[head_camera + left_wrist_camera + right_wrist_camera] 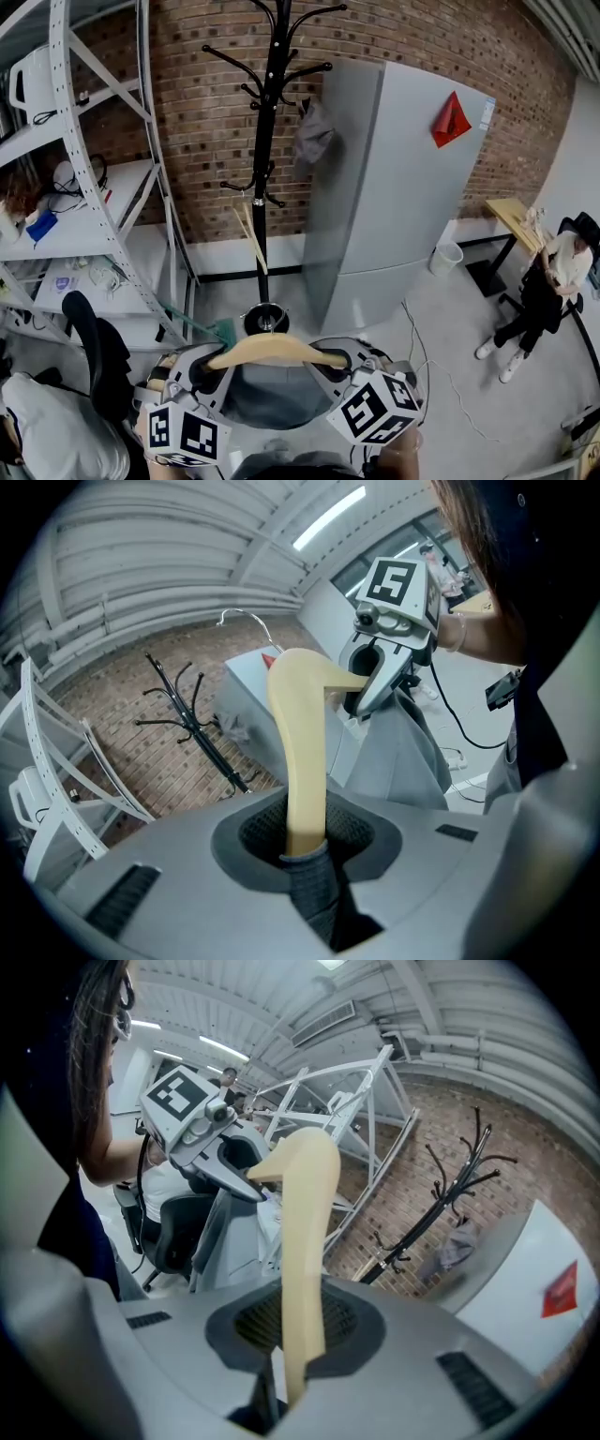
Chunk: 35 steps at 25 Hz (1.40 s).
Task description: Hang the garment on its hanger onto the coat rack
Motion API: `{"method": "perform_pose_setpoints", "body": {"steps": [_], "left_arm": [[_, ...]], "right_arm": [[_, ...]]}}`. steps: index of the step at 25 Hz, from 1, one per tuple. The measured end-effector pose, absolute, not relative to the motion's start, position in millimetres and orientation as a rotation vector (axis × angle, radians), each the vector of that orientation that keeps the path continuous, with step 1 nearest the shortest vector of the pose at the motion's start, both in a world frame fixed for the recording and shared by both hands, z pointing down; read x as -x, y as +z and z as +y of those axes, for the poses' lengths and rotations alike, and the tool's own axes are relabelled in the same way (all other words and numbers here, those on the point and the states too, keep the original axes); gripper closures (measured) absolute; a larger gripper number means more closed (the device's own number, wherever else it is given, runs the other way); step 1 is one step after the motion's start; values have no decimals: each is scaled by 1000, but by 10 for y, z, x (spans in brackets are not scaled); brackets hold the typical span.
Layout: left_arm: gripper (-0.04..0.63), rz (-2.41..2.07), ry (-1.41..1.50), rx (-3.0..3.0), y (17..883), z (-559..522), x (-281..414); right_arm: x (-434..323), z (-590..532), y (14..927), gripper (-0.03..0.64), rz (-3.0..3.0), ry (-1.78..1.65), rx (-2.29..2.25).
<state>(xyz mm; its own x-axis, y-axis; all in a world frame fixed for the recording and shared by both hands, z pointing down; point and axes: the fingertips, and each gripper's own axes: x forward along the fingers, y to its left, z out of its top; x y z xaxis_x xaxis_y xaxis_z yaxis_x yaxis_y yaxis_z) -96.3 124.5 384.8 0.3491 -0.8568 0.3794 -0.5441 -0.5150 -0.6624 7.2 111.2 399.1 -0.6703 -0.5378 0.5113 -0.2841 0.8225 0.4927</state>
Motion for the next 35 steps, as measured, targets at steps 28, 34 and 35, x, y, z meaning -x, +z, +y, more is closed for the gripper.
{"method": "perform_pose_setpoints", "body": {"steps": [28,34,35], "left_arm": [[523,1250,-1012,2225,3882,-853,1241],[523,1287,-1008,2192,3833,-1316,1247],[522,1295,-1007,2187,3819,-1384,1247]], "right_arm": [[214,-971,3983,574,-2336,-476,-573],[225,-1462,3934,574,-2349,-515,-552],[226,-1535,3921,574,-2352,-522,-547]]}}
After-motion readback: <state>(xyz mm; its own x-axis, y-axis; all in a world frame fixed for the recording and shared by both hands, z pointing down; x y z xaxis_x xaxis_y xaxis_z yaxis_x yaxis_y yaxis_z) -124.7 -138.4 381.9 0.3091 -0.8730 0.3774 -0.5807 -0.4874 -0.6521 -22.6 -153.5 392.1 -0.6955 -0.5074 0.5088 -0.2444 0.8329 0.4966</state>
